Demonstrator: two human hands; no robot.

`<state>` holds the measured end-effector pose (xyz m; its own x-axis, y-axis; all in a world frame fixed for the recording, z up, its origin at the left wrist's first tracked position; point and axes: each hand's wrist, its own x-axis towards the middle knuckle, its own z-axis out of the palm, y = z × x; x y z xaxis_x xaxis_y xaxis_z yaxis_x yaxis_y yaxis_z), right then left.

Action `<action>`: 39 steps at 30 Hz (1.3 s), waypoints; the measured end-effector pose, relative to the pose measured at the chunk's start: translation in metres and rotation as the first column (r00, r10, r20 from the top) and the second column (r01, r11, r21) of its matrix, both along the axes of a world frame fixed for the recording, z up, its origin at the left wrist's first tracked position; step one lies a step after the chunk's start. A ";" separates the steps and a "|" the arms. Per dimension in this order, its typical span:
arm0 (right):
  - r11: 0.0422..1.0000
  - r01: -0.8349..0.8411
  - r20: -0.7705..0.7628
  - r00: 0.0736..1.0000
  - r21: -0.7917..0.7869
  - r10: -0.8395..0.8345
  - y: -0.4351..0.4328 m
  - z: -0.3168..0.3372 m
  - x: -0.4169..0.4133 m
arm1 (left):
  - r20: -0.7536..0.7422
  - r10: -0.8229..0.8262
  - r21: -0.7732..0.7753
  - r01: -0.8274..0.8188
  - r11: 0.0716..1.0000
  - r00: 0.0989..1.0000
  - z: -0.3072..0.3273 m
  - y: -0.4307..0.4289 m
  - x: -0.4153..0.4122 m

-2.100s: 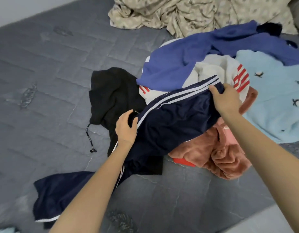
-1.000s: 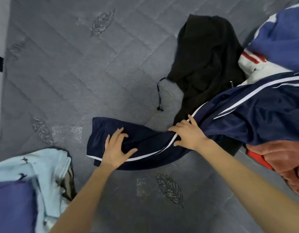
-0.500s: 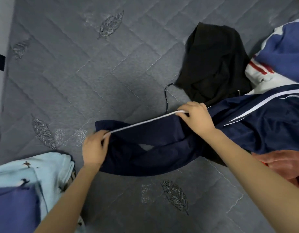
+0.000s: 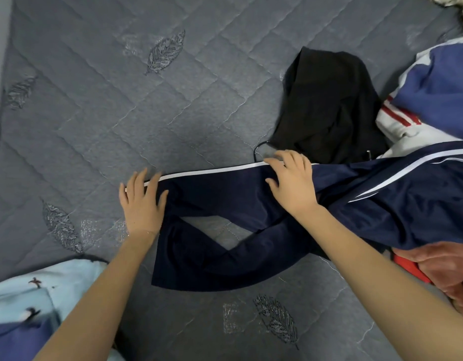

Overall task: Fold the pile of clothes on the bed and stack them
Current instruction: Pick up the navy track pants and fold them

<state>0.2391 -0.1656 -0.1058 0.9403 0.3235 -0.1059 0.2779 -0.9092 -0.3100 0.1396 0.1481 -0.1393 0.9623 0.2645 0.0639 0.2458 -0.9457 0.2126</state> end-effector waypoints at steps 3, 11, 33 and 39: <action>0.994 0.014 -0.100 0.995 -0.107 -0.025 -0.003 -0.011 -0.002 | -0.177 0.206 -0.089 -0.224 0.971 0.962 -0.011 0.003 -0.002; 0.976 0.142 -0.125 0.979 -0.165 -0.164 -0.013 -0.032 0.018 | -0.161 0.332 -0.209 -0.360 0.909 0.930 -0.022 0.046 0.007; 0.993 -0.032 0.049 0.998 0.111 0.026 0.031 -0.041 -0.012 | -0.090 0.545 -0.563 -0.494 0.663 0.834 -0.025 0.028 0.031; 0.997 -0.072 -0.204 0.977 -0.014 0.067 0.052 -0.047 -0.061 | 0.047 0.687 -0.628 -0.514 0.585 0.725 -0.005 0.046 0.024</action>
<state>0.1784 -0.1134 -0.1531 0.8736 0.3831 -0.3002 0.2738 -0.8967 -0.3477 0.1636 0.1942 -0.1442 0.5323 0.8436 -0.0708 0.5663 -0.2927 0.7705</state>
